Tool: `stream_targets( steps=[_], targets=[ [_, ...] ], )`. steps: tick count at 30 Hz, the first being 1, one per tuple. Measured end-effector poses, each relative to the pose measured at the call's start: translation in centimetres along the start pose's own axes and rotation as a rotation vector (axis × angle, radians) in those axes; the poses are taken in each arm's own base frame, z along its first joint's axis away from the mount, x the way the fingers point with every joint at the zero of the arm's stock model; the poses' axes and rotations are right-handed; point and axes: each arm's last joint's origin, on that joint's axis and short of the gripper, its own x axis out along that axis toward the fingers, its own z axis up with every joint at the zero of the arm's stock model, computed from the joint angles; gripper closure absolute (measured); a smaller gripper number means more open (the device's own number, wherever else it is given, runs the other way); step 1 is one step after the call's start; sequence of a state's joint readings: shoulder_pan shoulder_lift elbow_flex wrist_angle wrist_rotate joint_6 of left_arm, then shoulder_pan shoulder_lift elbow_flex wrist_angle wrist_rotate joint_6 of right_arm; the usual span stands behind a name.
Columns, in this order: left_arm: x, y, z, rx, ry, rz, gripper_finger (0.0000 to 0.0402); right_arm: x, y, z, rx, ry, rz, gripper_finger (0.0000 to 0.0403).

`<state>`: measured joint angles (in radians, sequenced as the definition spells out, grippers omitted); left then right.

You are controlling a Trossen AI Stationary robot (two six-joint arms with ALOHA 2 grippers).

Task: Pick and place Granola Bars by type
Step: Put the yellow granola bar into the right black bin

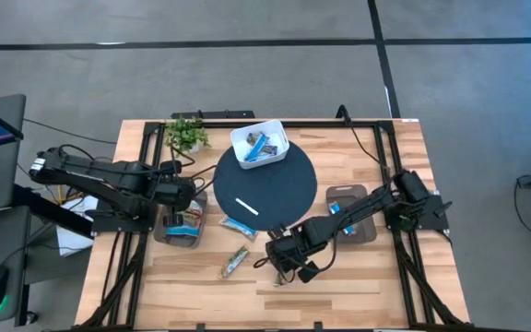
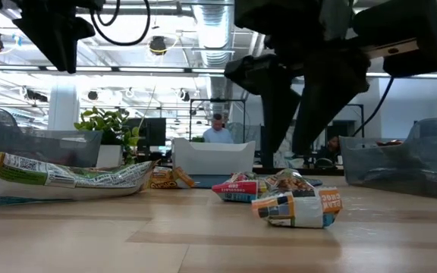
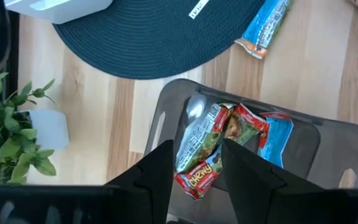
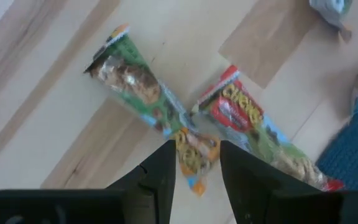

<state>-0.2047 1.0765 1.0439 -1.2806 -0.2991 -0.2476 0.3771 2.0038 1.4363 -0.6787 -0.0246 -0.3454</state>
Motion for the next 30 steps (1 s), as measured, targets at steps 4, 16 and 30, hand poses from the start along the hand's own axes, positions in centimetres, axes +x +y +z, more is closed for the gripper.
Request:
stream_targets(
  steps=[4,16,30],
  targets=[
    [0.0,0.0,0.1,-0.007,-0.01,0.0,0.0273,1.5,0.4,0.0,-0.006,0.027,0.014,0.0285],
    [0.0,-0.1,0.3,-0.008,-0.034,-0.004,0.0273,1.4,0.2,-0.4,0.137,0.074,-0.039,0.0305],
    [0.0,0.0,0.5,0.002,-0.055,0.04,0.0273,1.4,0.4,-0.8,0.289,0.112,-0.03,0.0401]
  ],
)
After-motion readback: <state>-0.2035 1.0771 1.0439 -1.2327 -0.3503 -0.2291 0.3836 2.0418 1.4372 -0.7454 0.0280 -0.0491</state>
